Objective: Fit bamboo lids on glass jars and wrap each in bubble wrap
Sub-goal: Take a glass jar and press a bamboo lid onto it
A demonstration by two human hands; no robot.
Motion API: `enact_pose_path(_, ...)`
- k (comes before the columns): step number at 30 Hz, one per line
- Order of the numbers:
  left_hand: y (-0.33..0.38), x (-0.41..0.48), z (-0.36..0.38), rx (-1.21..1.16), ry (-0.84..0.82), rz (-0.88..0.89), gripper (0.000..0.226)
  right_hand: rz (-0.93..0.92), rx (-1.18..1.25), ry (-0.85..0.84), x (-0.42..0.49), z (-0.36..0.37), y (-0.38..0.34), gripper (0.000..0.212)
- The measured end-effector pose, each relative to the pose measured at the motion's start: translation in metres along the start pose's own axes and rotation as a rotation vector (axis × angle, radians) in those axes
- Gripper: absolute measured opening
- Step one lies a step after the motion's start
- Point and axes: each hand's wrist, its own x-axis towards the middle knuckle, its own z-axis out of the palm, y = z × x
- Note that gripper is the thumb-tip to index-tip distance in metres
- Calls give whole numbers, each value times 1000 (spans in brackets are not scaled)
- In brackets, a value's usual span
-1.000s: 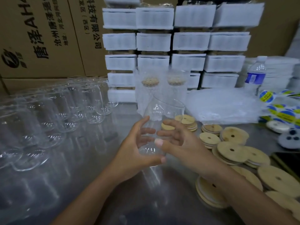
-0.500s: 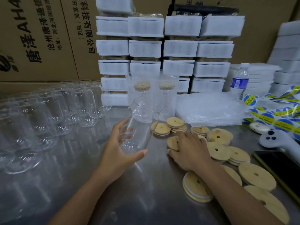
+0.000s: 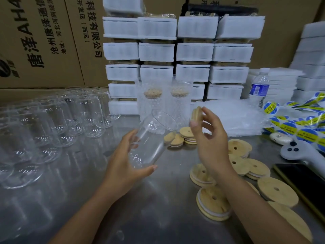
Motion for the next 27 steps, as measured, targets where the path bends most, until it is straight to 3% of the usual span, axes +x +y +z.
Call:
enact_pose_path(3, 2, -1, 2, 77, -13, 53, 95, -21, 211, -109, -4, -1, -18, 40)
enact_pose_path(10, 3, -3, 1, 154, -31, 137, 101, -19, 309, -316, -18, 2, -28, 40)
enact_pose_path(17, 8, -2, 4, 115, -3, 133, 93, 12, 297, -346, -22, 7, -32, 42)
enact_pose_path(22, 6, -1, 3, 149, 17, 158, 93, -7, 249, -326, -27, 13, -27, 25)
enact_pose_path(27, 5, -2, 3, 151, 39, 164, 97, -2, 247, -304, -29, 19, -26, 33)
